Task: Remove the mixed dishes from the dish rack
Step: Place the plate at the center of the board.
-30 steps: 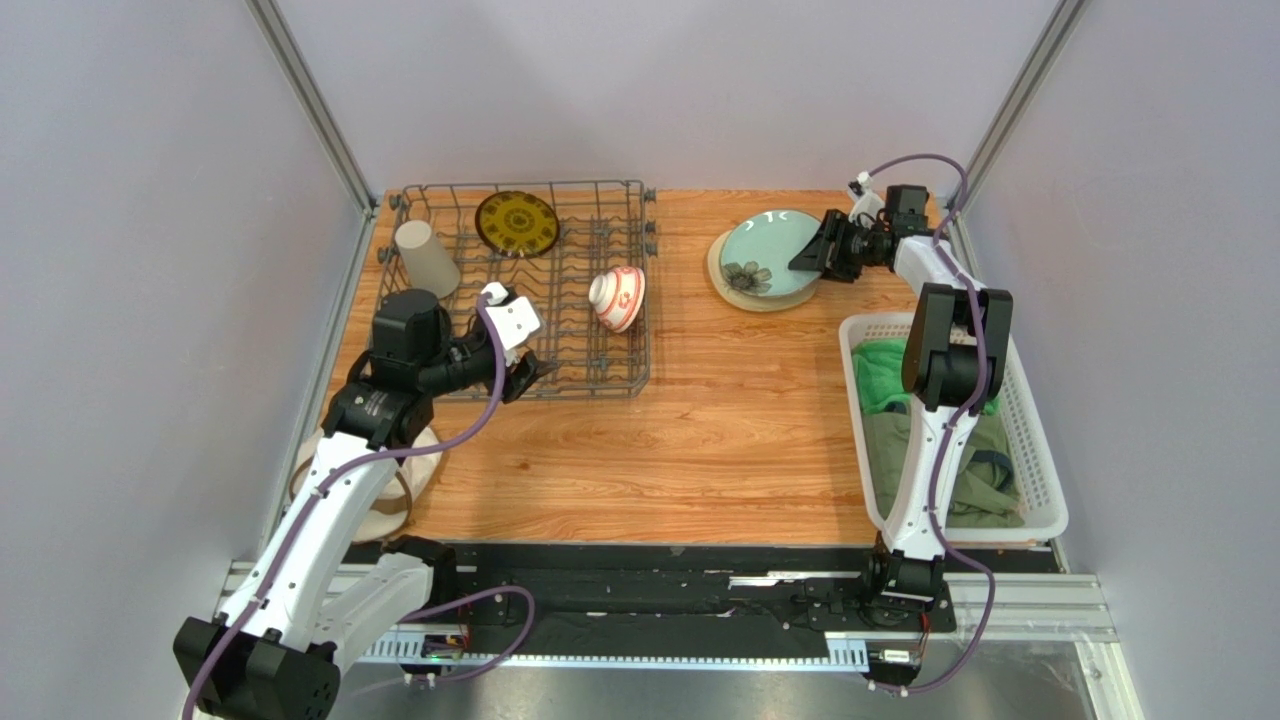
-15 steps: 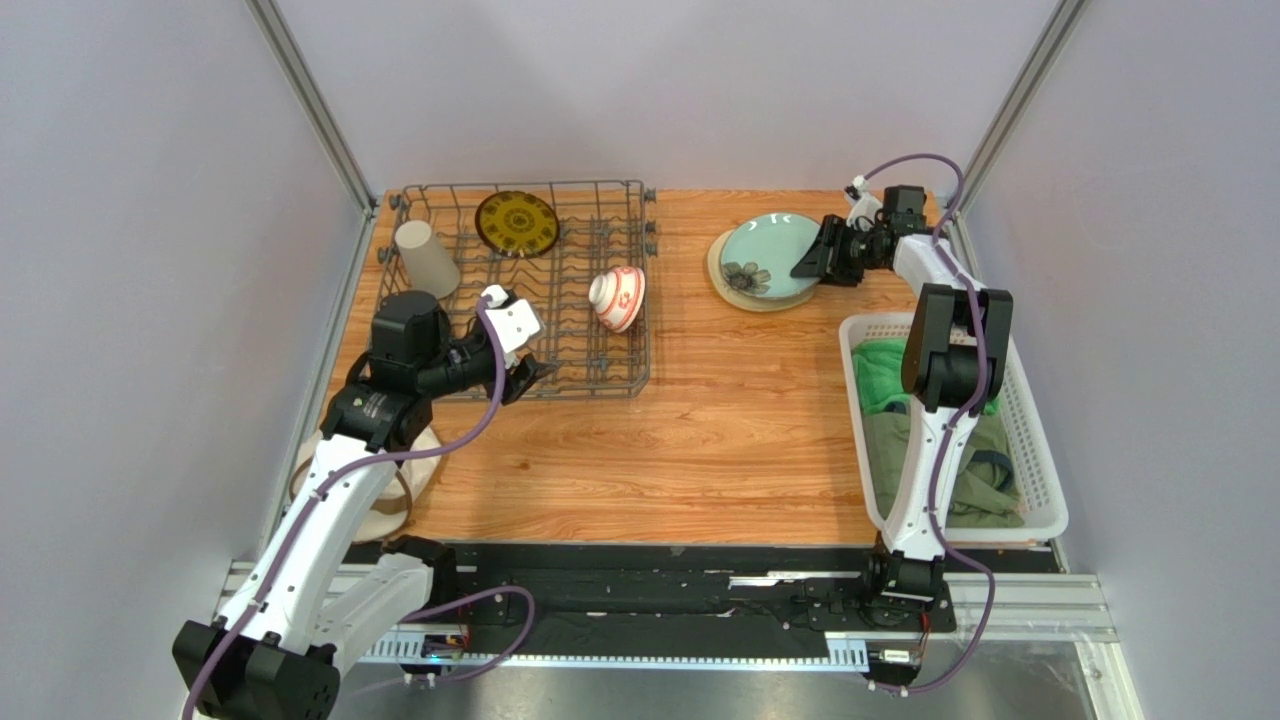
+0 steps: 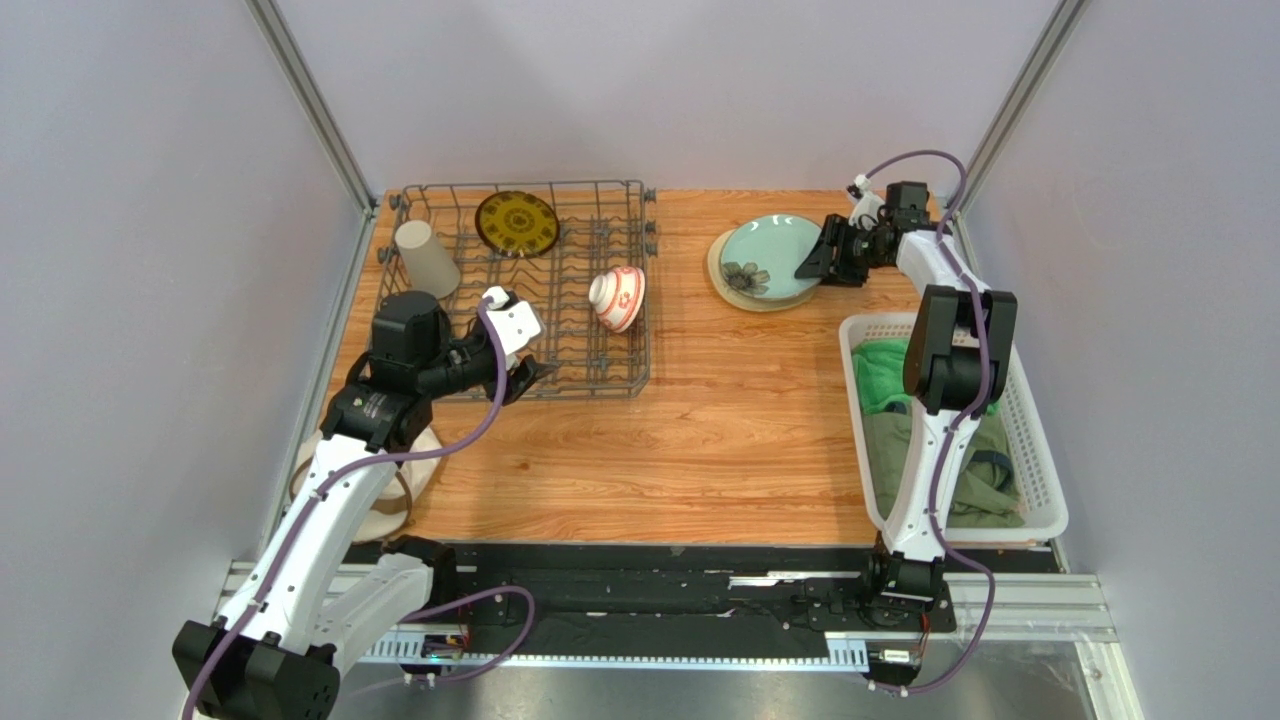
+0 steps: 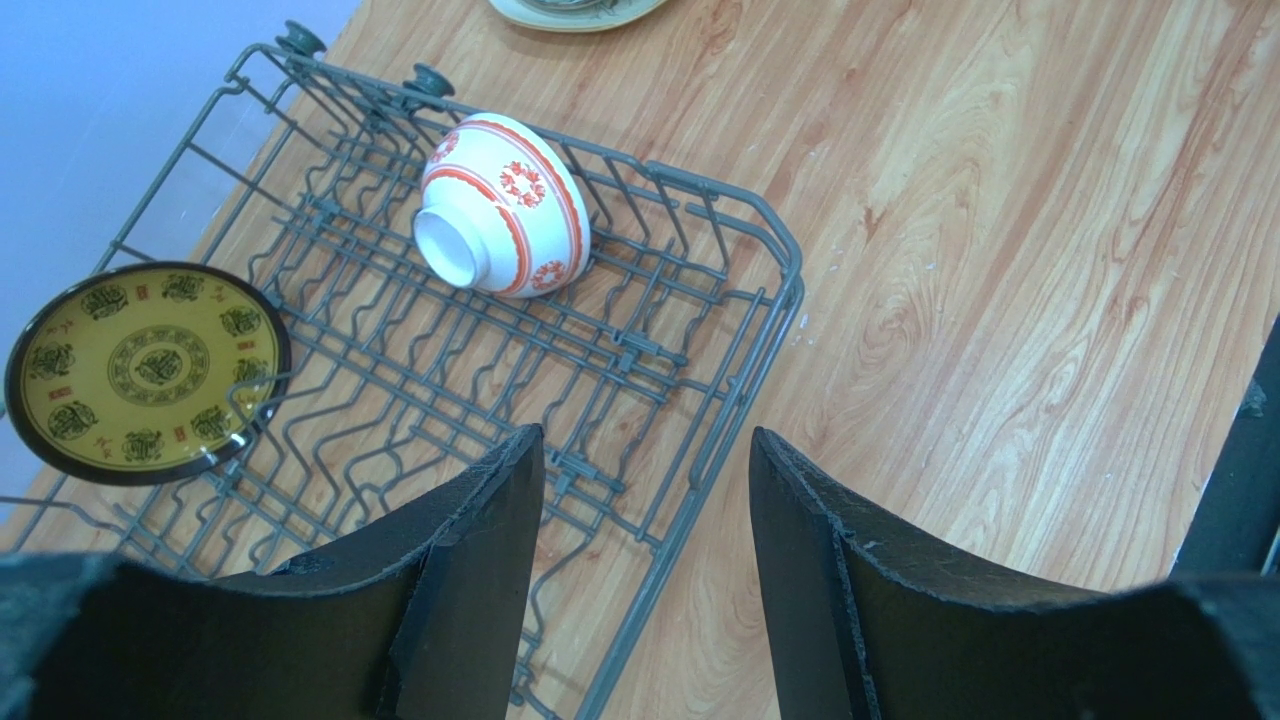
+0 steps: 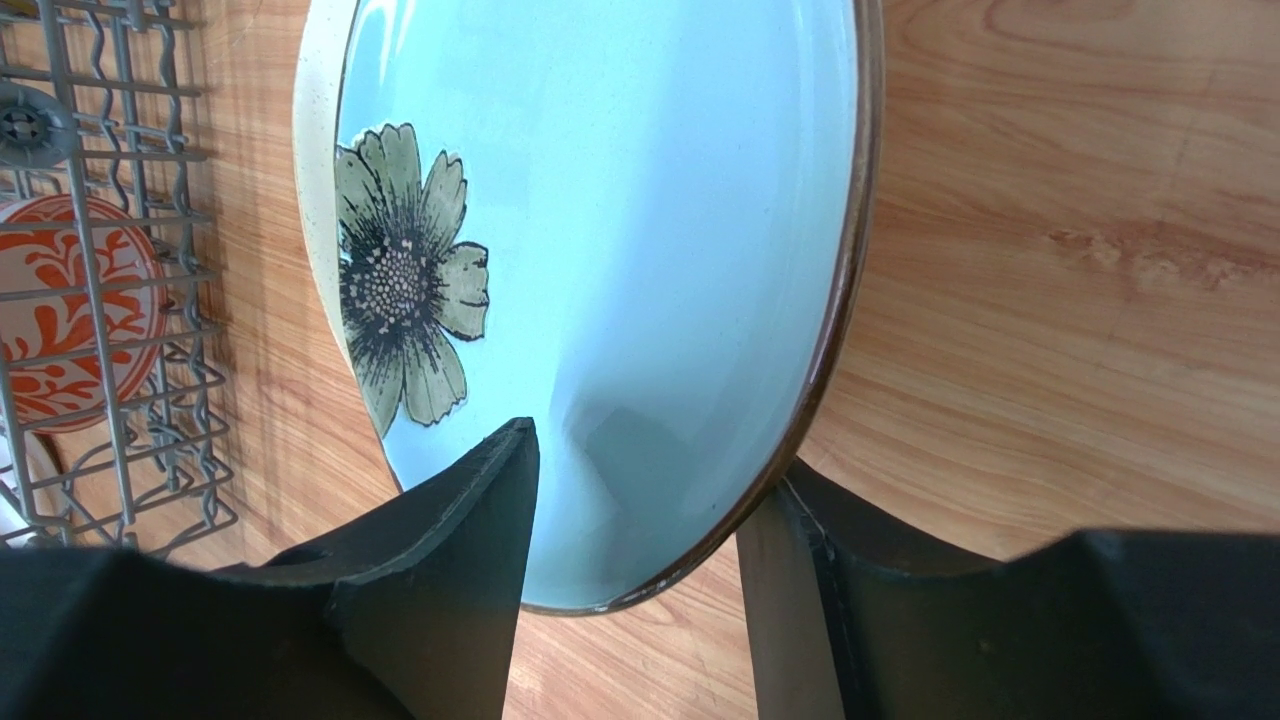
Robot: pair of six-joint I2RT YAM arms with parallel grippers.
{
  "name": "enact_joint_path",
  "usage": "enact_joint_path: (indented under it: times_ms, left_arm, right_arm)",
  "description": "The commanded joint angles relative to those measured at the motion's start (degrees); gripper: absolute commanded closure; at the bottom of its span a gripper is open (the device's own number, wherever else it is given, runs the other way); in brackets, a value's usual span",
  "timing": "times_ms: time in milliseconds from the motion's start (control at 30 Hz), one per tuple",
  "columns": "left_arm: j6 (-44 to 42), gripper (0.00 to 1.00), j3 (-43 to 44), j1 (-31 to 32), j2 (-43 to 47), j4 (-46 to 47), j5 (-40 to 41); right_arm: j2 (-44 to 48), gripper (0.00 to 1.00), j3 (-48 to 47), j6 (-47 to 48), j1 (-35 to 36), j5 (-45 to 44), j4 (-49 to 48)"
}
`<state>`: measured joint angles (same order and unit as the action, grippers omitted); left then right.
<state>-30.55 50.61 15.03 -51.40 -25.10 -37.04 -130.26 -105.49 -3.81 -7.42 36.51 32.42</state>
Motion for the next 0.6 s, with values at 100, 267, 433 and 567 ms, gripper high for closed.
enact_joint_path:
  times_ms: [100, 267, 433, 567]
  left_arm:
    - [-1.36, 0.39, 0.02, 0.27, 0.95, 0.49, -1.11]
    - [-1.45, 0.39, -0.07, 0.27, 1.04, 0.32, -1.19]
    - [-1.54, 0.39, -0.42, 0.27, 1.04, 0.32, -1.28]
    - [-1.88, 0.39, -0.43, 0.27, 1.12, 0.32, -1.11]
  right_arm:
    - [5.19, 0.47, -3.23, 2.41, 0.21, -1.09, 1.06]
    - [5.36, 0.47, -3.05, 2.85, 0.30, -1.36, 1.59]
    - [5.36, 0.48, -2.79, 3.02, 0.65, -1.62, 1.76]
    - [5.54, 0.48, -2.88, 3.55, 1.00, -1.80, 2.03]
